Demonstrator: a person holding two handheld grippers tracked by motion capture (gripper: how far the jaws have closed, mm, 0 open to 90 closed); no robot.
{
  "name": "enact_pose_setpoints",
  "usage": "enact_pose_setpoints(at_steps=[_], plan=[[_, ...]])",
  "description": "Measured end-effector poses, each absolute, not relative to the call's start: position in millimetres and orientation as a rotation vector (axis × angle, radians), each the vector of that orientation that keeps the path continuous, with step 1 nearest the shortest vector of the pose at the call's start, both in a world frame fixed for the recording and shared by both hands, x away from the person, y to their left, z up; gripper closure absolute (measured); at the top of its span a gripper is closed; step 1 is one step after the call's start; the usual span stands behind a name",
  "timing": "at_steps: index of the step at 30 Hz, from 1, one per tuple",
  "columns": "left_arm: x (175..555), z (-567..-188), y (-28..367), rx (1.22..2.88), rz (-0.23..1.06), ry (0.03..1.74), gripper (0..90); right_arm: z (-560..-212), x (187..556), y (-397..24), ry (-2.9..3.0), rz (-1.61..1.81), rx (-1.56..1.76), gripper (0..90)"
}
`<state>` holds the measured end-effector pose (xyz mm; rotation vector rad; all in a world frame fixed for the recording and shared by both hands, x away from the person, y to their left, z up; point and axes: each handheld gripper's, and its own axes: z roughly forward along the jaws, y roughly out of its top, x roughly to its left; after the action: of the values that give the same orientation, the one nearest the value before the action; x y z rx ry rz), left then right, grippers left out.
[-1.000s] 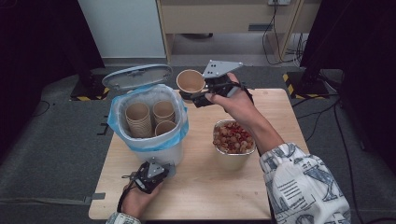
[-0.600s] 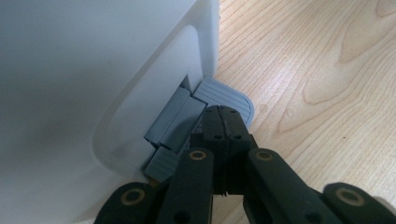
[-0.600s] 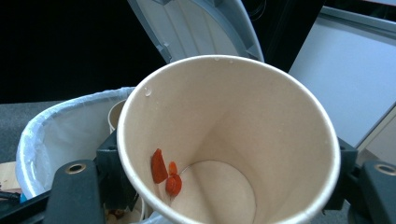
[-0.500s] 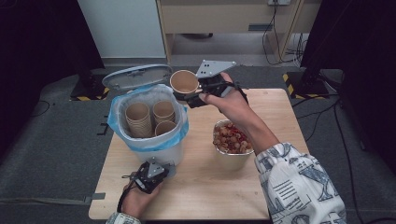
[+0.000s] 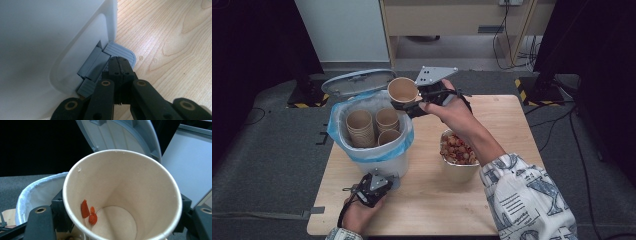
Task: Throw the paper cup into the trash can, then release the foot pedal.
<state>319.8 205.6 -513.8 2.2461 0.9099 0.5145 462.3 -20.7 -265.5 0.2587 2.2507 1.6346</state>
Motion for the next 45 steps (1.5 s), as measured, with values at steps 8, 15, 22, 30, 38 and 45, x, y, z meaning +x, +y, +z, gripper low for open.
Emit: enact_pose_setpoints(at_steps=[8, 15, 22, 30, 38, 45], plan=[[319.8, -513.9, 205.6, 2.245, 0.514, 0.910, 89.7, -266.9, 460.4, -14.3, 2.261, 1.645, 0.248, 26.9], [319.8, -513.8, 205.6, 2.246, 0.514, 0.909, 89.7, -268.5, 458.9, -9.0, 2.263, 1.659, 0.244, 26.9], [319.8, -513.9, 205.7, 2.246, 0.514, 0.909, 89.7, -270.1, 457.9, -4.0, 2.270, 1.668, 0.233, 26.9], [319.8, -513.8, 205.7, 2.246, 0.514, 0.909, 89.7, -271.0, 457.0, -0.6, 2.274, 1.669, 0.233, 26.9], [319.7, -513.9, 205.6, 2.246, 0.516, 0.908, 89.7, -273.3, 456.5, 4.0, 2.290, 1.667, 0.227, 26.8], [319.8, -513.9, 205.7, 2.246, 0.513, 0.908, 89.7, -278.2, 455.6, 12.1, 2.314, 1.659, 0.219, 26.8]])
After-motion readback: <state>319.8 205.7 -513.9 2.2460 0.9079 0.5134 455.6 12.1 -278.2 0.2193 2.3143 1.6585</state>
